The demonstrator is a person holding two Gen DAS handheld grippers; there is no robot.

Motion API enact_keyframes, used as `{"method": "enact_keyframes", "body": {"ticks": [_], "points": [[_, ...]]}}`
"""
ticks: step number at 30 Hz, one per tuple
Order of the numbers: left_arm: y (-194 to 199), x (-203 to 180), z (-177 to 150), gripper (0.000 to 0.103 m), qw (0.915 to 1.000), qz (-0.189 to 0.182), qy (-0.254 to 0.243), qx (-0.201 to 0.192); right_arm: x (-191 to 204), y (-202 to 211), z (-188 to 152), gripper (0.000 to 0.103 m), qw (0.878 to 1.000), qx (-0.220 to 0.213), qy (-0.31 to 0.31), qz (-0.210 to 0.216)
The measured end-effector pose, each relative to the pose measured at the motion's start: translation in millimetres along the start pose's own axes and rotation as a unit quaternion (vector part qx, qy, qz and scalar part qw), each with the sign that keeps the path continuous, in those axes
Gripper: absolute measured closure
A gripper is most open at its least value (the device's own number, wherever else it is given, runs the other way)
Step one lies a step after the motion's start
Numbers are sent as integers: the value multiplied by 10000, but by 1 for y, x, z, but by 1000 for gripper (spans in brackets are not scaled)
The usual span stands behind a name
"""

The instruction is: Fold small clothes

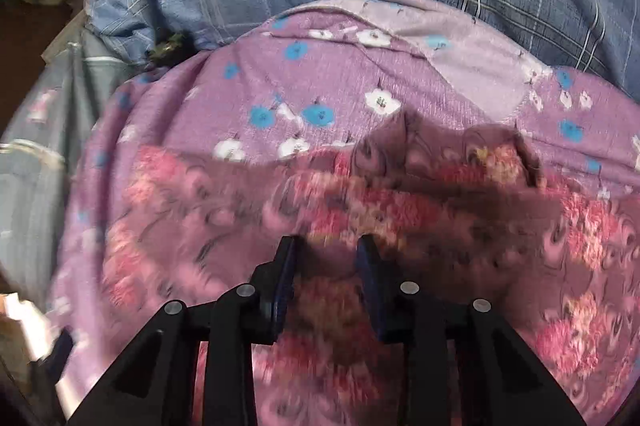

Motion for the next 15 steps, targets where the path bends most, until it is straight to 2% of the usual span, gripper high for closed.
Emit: {"method": "enact_keyframes", "body": {"ticks": [4, 6, 8, 12, 15], "points": [[9, 0, 8, 0, 9997, -96, 137, -188, 1, 19, -2, 71, 9999, -82, -33, -92], [16, -1, 13, 0, 9990, -172, 208, -365, -14, 36, -8, 70, 9990, -197, 48, -397], [21, -5, 15, 0, 9984, -261, 205, -463, -26, 54, -18, 69, 9981, -336, -37, -513], [20, -25, 6, 0, 9987, -317, -134, -365, -67, 86, -51, 69, 9952, -469, -217, -827], [13, -44, -8, 0, 9981, -369, -479, -121, -97, 94, -80, 69, 9927, -368, -440, -1060]]}}
Point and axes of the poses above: each gripper's, at about its wrist camera, not at the fingertips, and y roughly against the way its jaws point, x to its left, z to its top, the point moved 9 cm from there along -y, roughly the way its jaws point, and after that the axes turned 9 degrees about y, right-handed, at the moved point
